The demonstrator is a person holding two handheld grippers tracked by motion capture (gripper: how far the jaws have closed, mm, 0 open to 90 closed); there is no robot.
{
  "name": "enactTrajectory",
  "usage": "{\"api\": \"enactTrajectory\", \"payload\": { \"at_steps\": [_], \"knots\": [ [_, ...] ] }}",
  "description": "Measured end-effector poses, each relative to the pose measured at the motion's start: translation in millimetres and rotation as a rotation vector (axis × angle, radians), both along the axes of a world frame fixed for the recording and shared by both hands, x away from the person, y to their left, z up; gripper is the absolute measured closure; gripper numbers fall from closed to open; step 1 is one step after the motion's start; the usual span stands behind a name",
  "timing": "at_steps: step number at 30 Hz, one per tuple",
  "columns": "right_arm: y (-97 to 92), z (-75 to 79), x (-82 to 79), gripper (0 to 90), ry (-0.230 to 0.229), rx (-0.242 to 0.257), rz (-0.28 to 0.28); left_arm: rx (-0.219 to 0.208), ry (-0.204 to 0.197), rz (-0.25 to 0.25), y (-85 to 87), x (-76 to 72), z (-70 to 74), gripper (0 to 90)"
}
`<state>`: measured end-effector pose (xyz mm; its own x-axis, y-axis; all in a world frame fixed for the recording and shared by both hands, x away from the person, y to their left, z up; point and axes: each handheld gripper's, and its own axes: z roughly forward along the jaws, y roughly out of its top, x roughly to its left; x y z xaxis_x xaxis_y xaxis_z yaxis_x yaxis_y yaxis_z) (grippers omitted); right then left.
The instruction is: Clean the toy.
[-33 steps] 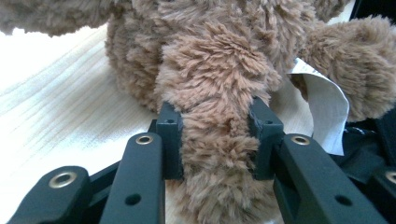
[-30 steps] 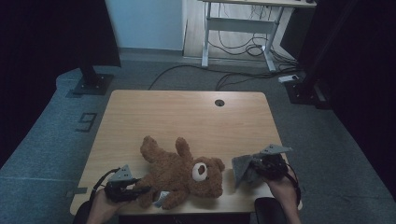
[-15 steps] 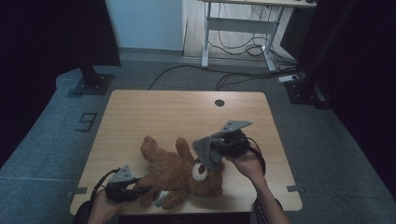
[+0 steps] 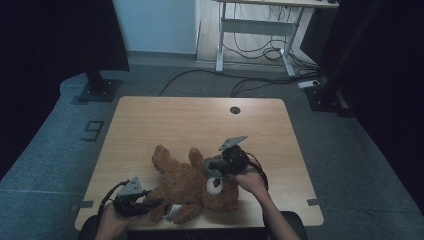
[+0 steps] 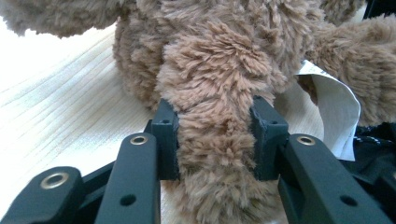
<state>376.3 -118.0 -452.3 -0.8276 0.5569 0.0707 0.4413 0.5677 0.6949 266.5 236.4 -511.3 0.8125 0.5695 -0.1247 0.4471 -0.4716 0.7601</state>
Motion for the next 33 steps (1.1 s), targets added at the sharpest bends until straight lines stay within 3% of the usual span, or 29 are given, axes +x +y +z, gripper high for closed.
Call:
{"api": "enactTrajectory", "payload": {
  "at_steps": [8,16,21,22,26,27,30,31,33],
  "knots": [
    [-30.1,-5.8,-8.0,71.0,-0.015,-0.028,-0.069,-0.004,0.007,0.001,0.2,0.2,-0.4,60.3],
    [-69.7,-22.4,-19.5,70.8,0.011,-0.064,-0.151,-0.01,0.012,-0.002,1.4,0.3,-0.8,60.2],
    [-84.6,-27.0,-25.7,70.9,0.02,-0.09,-0.184,-0.011,0.015,-0.002,1.8,0.4,-1.0,60.2],
    [-93.5,-24.4,-29.9,70.9,0.014,-0.098,-0.2,-0.012,0.015,-0.001,1.8,0.4,-1.2,60.2],
    [-99.6,-13.6,-35.3,70.9,-0.014,-0.1,-0.216,-0.011,0.013,-0.002,1.7,0.3,-1.1,60.1],
    [-100.2,-1.2,-39.8,70.9,-0.043,-0.09,-0.216,-0.011,0.012,-0.002,1.7,0.3,-1.2,60.1],
    [-93.7,20.0,-47.4,70.9,-0.086,-0.066,-0.192,-0.013,0.011,0.0,1.7,0.2,-1.4,60.1],
    [-93.7,20.0,-47.4,70.9,-0.086,-0.066,-0.192,-0.012,0.011,-0.001,1.8,0.3,-1.4,60.1],
    [-79.2,39.3,-54.2,71.0,-0.126,-0.038,-0.144,-0.012,0.011,0.001,1.7,0.4,-1.4,60.1]
  ]
}}
